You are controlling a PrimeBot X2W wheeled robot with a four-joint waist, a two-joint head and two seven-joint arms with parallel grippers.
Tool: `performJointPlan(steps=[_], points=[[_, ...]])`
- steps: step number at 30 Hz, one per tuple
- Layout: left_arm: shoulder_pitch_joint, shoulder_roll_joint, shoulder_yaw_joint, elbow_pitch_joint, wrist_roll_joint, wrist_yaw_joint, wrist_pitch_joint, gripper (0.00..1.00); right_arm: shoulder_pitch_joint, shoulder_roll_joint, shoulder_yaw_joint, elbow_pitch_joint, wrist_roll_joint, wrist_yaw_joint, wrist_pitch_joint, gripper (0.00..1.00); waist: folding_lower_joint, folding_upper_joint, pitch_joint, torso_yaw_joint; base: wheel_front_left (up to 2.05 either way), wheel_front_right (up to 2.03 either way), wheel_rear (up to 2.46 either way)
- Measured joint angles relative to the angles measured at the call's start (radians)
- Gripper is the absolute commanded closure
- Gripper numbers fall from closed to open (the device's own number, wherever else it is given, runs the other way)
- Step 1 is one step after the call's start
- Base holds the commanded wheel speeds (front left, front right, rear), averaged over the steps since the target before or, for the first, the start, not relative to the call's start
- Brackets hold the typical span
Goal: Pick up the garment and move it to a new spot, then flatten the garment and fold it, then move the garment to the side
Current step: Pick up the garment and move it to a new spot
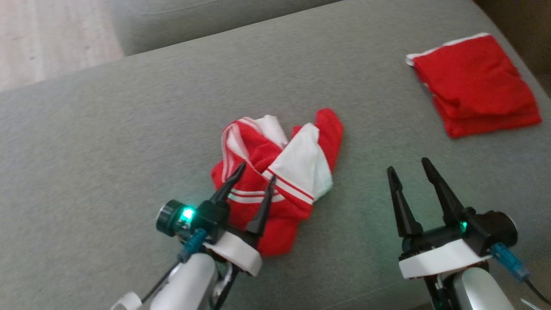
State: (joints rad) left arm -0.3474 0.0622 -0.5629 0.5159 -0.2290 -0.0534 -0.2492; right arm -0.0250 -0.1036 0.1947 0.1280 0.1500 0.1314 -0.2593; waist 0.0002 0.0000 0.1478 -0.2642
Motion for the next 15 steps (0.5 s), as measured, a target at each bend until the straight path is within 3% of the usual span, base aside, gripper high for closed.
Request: performJointPlan(steps=[6,8,11,15], points=[[0.077,-0.012,0.005,-0.174,-0.001,0.083,-0.003,0.00,0.011,0.007,-0.019,0.033,0.000,0.000,0.000,0.00,-0.0002,0.0000,-0.027,0.080,0.00,0.00,0.00],[0.176,-0.011,0.053,-0.251,0.002,0.136,-0.003,0.00,0.041,0.016,-0.028,0.055,0.000,0.000,0.000,0.00,-0.0002,0.0000,-0.063,0.121,0.00,0.00,0.00],[0.287,-0.010,0.119,-0.337,0.024,0.183,-0.003,0.00,0.083,0.028,-0.045,0.067,0.005,0.000,0.000,0.00,-0.0005,0.0000,-0.099,0.169,0.00,0.00,0.00],[0.363,-0.010,0.184,-0.403,0.059,0.209,-0.003,0.00,0.106,0.035,-0.073,0.070,0.004,0.000,0.001,0.00,-0.0004,0.0000,-0.127,0.217,0.00,0.00,0.00]])
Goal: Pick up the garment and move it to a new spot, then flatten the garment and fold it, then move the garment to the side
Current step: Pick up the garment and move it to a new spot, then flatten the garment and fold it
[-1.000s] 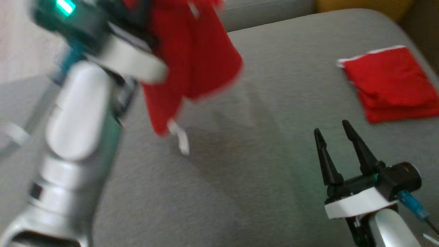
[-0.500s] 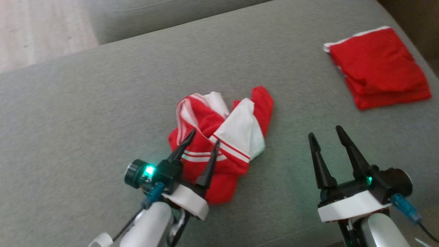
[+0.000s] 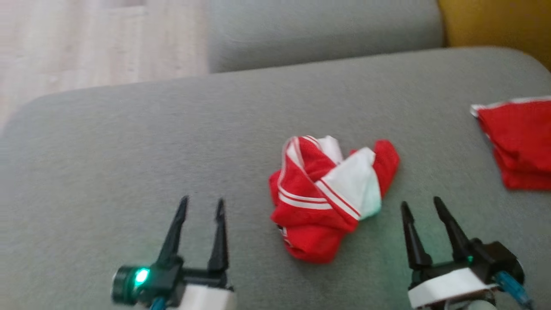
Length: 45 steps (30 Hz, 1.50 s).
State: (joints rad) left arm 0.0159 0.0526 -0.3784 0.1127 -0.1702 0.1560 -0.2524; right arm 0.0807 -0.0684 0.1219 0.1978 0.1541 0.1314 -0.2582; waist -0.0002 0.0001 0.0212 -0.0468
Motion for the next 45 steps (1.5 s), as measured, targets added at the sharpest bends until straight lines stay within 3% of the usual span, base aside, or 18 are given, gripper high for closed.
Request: performJointPlan(steps=[7,13,38,45], points=[[0.150,0.001,0.077,-0.085,0.035,0.002,0.000,0.00,0.077,0.012,-0.048,-0.005,-0.015,0.000,0.000,0.00,0.0000,0.0000,-0.048,0.088,0.00,0.00,0.00],[0.175,0.001,0.086,-0.104,0.053,0.001,0.000,0.00,0.099,0.021,-0.061,-0.007,-0.020,0.000,0.000,0.00,0.0001,0.0000,-0.066,0.115,0.00,0.00,0.00],[0.176,0.001,0.087,-0.098,0.066,-0.015,0.000,0.00,0.099,0.023,-0.059,-0.016,-0.017,0.000,0.000,0.00,0.0002,0.0000,-0.073,0.114,0.00,0.00,0.00],[0.171,0.003,0.028,-0.053,0.110,-0.036,0.000,0.00,0.097,0.023,-0.053,-0.021,-0.018,0.000,0.000,0.00,0.0002,0.0000,-0.057,0.080,0.00,0.00,0.00]])
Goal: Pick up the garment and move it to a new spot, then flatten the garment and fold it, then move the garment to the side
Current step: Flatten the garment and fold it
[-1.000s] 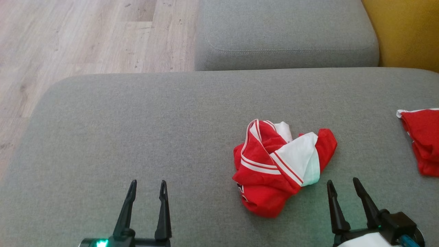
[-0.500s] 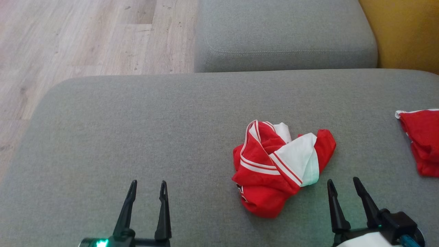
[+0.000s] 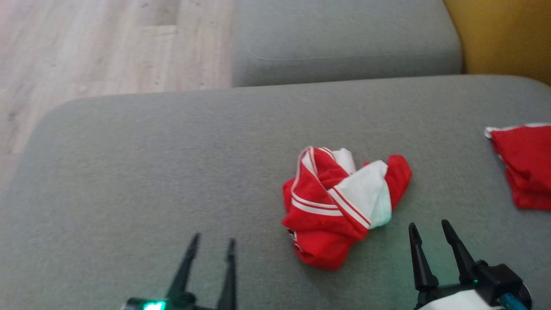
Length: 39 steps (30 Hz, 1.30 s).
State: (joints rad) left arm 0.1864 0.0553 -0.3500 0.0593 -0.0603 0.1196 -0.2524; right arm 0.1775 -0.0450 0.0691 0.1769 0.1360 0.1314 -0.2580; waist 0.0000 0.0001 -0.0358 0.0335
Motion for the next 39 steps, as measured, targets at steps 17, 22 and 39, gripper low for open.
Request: performJointPlan(steps=[17,22,39], points=[[-0.394,-0.002,-0.271,0.453,0.195,-0.086,0.002,0.00,-0.076,-0.001,0.009,-0.045,-0.005,0.000,0.000,0.00,0.0003,0.0000,0.144,-0.269,0.00,0.00,0.00],[-0.460,-0.002,-0.297,0.536,0.206,-0.075,0.002,0.00,-0.081,-0.001,0.006,-0.045,-0.003,0.000,0.000,0.00,0.0002,0.0000,0.179,-0.340,0.00,0.00,0.00],[-0.576,-0.003,-0.325,0.662,0.238,0.060,0.000,0.08,-0.110,0.000,0.030,-0.044,0.023,0.000,0.000,0.00,0.0001,0.0000,0.229,-0.453,0.00,0.00,0.00]])
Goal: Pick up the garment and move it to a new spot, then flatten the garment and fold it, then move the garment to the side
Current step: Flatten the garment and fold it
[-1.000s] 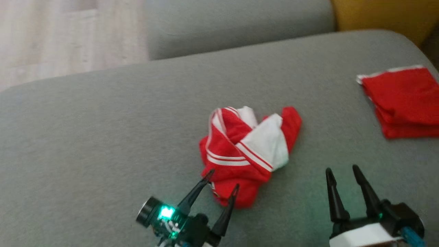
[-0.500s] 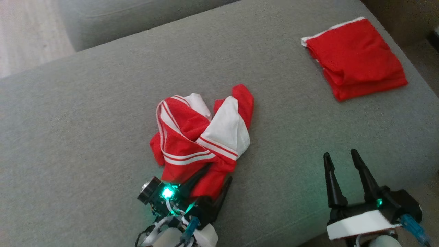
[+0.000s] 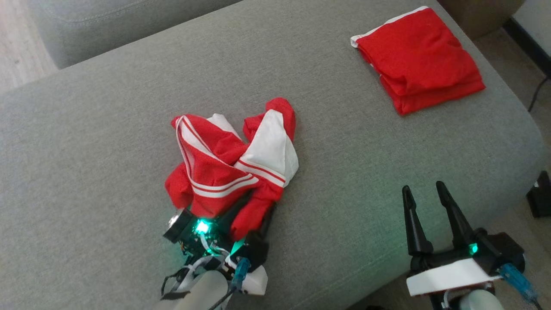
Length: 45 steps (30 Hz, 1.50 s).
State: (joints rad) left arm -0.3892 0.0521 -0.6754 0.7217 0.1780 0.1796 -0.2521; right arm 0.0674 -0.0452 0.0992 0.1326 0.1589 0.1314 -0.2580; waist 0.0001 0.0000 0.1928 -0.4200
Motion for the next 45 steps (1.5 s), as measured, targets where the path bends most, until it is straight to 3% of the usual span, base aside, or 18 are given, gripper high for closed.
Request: performJointPlan(steps=[1,3,8,11,14,17,18,21,24,25,26,27,35,40,45], points=[[-0.001,0.000,0.000,0.000,-0.004,0.006,0.000,0.54,0.000,0.000,0.001,0.000,0.000,0.000,0.000,0.00,0.0000,0.0000,-0.001,-0.003,0.00,0.00,0.00],[-0.001,0.000,0.001,-0.002,-0.017,0.007,0.000,1.00,0.000,0.000,0.004,0.001,0.001,0.000,0.000,0.00,-0.0001,0.0000,-0.003,-0.008,0.00,0.00,0.00],[-0.001,0.000,0.002,-0.078,-0.088,0.003,0.000,1.00,0.000,0.000,0.014,0.007,0.009,0.000,0.000,0.00,-0.0001,0.0000,-0.016,-0.019,0.00,0.00,0.00],[-0.007,0.000,0.002,-0.191,-0.176,-0.030,0.000,1.00,0.000,0.000,0.016,0.012,0.009,0.000,0.000,0.00,-0.0001,0.0000,-0.028,-0.022,0.00,0.00,0.00],[-0.049,0.000,0.008,-0.331,-0.250,-0.032,0.000,1.00,0.001,0.000,0.018,0.015,0.009,0.000,0.000,0.00,-0.0001,0.0000,-0.045,-0.019,0.00,0.00,0.00],[-0.118,-0.002,0.026,-0.442,-0.252,-0.023,-0.004,1.00,0.004,0.000,0.017,0.016,0.008,0.000,0.000,0.00,-0.0002,0.0000,-0.059,-0.011,0.00,0.00,0.00],[-0.129,0.001,0.025,-0.461,-0.252,-0.039,-0.006,1.00,0.005,0.000,0.018,0.016,0.008,0.000,0.000,0.00,-0.0002,0.0000,-0.061,-0.008,0.00,0.00,0.00],[-0.095,0.037,-0.013,-0.408,-0.250,-0.088,-0.006,1.00,0.005,0.000,0.019,0.016,0.008,0.000,0.000,0.00,-0.0002,0.0000,-0.063,0.004,0.00,0.00,0.00],[0.024,0.087,-0.047,-0.278,-0.249,-0.108,-0.004,1.00,0.005,0.000,0.022,0.016,0.008,0.000,0.000,0.00,-0.0001,0.0000,-0.055,0.015,0.00,0.00,0.00],[0.064,0.099,-0.053,-0.241,-0.251,-0.108,0.002,0.90,0.005,0.000,0.022,0.016,0.008,0.000,0.000,0.00,-0.0001,0.0000,-0.052,0.019,0.00,0.00,0.00],[0.093,0.105,-0.064,-0.217,-0.248,-0.107,0.008,0.24,0.005,0.000,0.021,0.015,0.008,0.000,0.000,0.00,-0.0001,0.0000,-0.050,0.023,0.00,0.00,0.00],[0.114,0.105,-0.069,-0.210,-0.248,-0.097,0.009,0.00,0.005,0.000,0.020,0.015,0.008,0.000,0.000,0.00,-0.0001,0.0000,-0.047,0.028,0.00,0.00,0.00],[0.102,0.111,-0.126,-0.331,-0.158,-0.037,0.083,0.00,0.007,0.000,0.010,0.015,0.007,0.000,0.000,0.00,-0.0001,0.0000,-0.039,0.072,0.00,0.00,0.00],[0.064,0.136,-0.173,-0.411,-0.087,-0.039,0.166,0.00,0.006,0.000,0.024,0.016,0.007,0.000,0.000,0.00,-0.0001,0.0000,-0.032,0.086,0.00,0.00,0.00],[0.031,0.157,-0.202,-0.393,-0.080,-0.084,0.172,0.00,0.004,0.000,0.037,0.022,0.008,0.000,0.000,0.00,-0.0001,0.0000,-0.028,0.078,0.00,0.00,0.00]])
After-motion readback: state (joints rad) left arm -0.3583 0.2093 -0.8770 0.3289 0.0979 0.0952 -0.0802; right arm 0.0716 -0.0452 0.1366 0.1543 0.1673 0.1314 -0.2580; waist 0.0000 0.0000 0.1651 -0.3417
